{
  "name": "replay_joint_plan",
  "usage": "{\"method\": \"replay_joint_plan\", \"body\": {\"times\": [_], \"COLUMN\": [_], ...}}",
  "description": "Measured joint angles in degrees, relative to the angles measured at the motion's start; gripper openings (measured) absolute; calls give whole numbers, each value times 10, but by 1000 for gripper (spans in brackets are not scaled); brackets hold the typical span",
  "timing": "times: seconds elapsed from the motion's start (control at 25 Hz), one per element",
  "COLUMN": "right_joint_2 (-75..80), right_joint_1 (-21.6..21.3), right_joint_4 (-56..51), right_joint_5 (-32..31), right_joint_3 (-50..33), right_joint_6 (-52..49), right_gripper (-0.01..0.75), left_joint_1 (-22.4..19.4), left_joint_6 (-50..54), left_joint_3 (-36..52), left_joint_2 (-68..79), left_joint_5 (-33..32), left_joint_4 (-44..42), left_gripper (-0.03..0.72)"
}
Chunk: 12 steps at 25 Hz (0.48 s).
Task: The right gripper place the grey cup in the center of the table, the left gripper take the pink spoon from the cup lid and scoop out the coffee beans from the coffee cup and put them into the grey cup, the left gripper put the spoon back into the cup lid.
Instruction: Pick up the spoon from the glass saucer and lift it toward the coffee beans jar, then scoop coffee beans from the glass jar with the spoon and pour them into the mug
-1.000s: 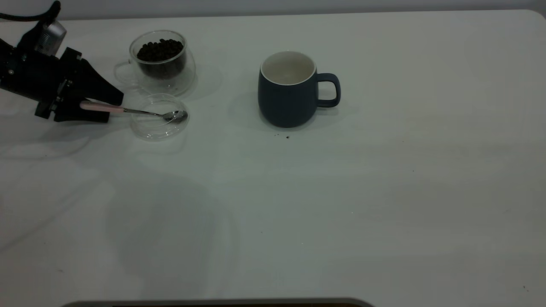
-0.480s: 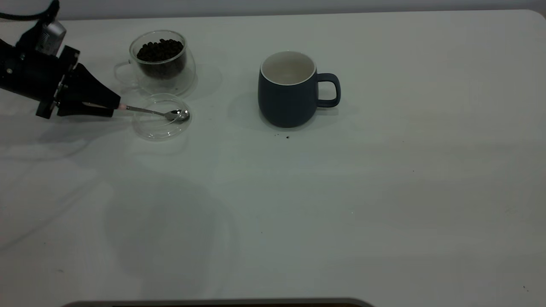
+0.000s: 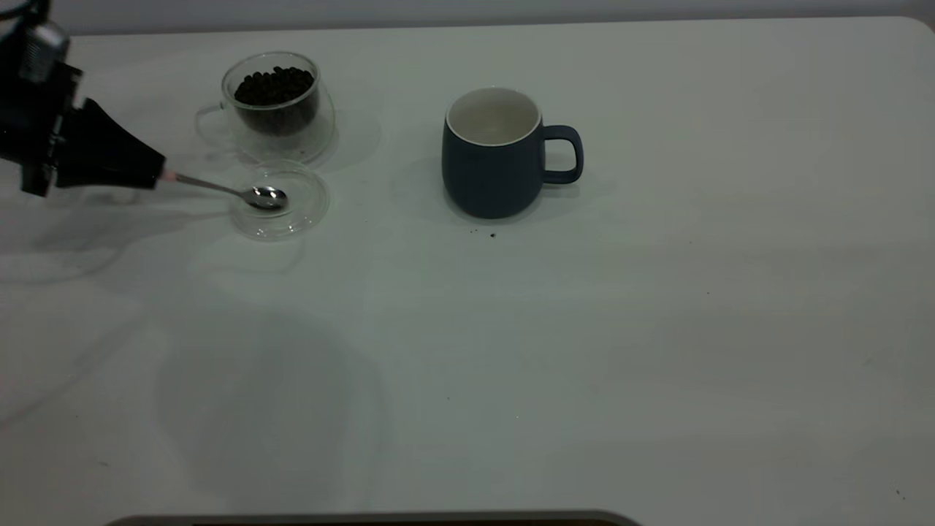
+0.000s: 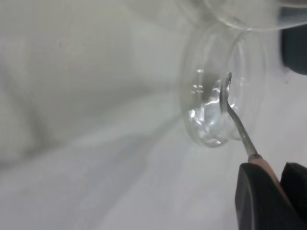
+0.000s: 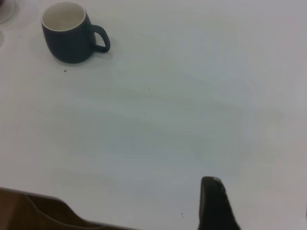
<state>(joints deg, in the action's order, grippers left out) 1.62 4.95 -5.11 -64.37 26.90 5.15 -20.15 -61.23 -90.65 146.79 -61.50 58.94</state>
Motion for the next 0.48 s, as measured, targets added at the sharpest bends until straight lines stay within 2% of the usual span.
{"method": "replay_joint_plan", "body": {"times": [0.24,0.48], "right_joint_2": [0,0], "right_joint_1": [0,0], "right_joint_4": [0,0], "right_joint_5": [0,0], "right_joint_3": [0,0], "right_joint_6": [0,0], "right_gripper": [483,483], "left_joint_1": [-2,-2], "left_joint_6": [0,37], "left_joint_3": [-18,-63], "left_joint_2": [-30,-46], "left_joint_5": [-44,-46], "left_joint_4": [2,24], "left_gripper": [117,117]}}
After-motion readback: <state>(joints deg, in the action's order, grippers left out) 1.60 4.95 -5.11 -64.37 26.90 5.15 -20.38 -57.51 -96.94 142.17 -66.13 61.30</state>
